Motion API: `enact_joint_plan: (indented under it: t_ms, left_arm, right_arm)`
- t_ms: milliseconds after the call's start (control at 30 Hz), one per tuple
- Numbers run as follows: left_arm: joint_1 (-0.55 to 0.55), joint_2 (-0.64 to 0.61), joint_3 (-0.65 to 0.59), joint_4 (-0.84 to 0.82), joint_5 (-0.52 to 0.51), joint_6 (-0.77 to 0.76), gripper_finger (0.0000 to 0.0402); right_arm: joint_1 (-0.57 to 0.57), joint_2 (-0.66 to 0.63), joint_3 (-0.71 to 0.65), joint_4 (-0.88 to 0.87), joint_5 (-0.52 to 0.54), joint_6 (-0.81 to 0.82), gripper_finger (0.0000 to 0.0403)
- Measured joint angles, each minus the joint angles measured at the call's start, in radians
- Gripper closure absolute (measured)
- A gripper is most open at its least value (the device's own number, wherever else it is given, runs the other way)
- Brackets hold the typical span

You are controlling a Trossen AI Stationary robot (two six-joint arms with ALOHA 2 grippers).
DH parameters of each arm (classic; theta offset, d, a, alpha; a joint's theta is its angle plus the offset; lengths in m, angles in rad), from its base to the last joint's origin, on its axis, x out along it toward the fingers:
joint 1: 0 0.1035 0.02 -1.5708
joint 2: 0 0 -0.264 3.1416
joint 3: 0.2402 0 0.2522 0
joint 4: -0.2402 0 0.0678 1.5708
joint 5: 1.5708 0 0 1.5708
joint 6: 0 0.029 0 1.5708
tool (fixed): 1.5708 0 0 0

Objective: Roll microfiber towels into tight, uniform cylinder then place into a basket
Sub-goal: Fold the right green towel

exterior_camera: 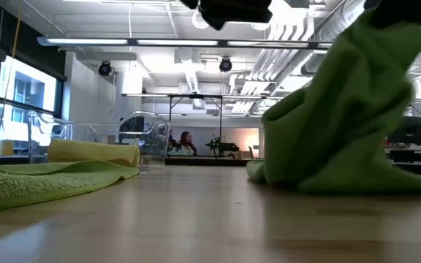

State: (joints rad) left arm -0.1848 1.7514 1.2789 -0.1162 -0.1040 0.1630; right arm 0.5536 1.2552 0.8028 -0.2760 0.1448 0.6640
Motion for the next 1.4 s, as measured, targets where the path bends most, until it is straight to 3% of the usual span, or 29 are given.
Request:
enact_joint_plan:
  t_ms: [200, 467, 700, 833, 967, 1133, 1300, 1400]
  left_arm:
    - [-0.001, 0.082, 0.000, 0.179, 0.159, 0.087, 0.0257]
    - [0.002, 0.159, 0.000, 0.455, 0.174, 0.129, 0.0257]
    - [0.002, 0.155, 0.000, 0.515, 0.110, 0.129, 0.0257]
    - [-0.003, 0.147, 0.001, 0.537, 0.058, 0.129, 0.0257]
    - [-0.016, 0.128, 0.000, 0.537, -0.106, 0.191, 0.0257]
    - [-0.055, 0.118, 0.000, 0.535, -0.477, 0.322, 0.0257]
    - [-0.088, 0.118, 0.000, 0.531, -0.858, 0.336, 0.0257]
    - [-0.099, 0.118, 0.000, 0.515, -0.925, 0.243, 0.0257]
  right_arm:
    - [0.071, -0.038, 0.000, -0.031, 0.000, 0.037, 0.0403]
    - [0.091, -0.063, 0.048, 0.004, -0.024, 0.042, 0.0403]
    - [0.071, -0.066, 0.212, -0.091, 0.112, 0.093, 0.0403]
    - [0.055, -0.066, 0.312, -0.097, 0.264, 0.053, 0.0403]
    - [0.039, -0.067, 0.384, -0.114, 0.452, -0.024, 0.0403]
    - [-0.005, -0.067, 0.397, -0.166, 0.667, -0.071, 0.0403]
    - [-0.078, -0.055, 0.394, -0.231, 0.776, -0.070, 0.0403]
    - [-0.121, -0.040, 0.393, -0.227, 0.803, -0.075, 0.0403]
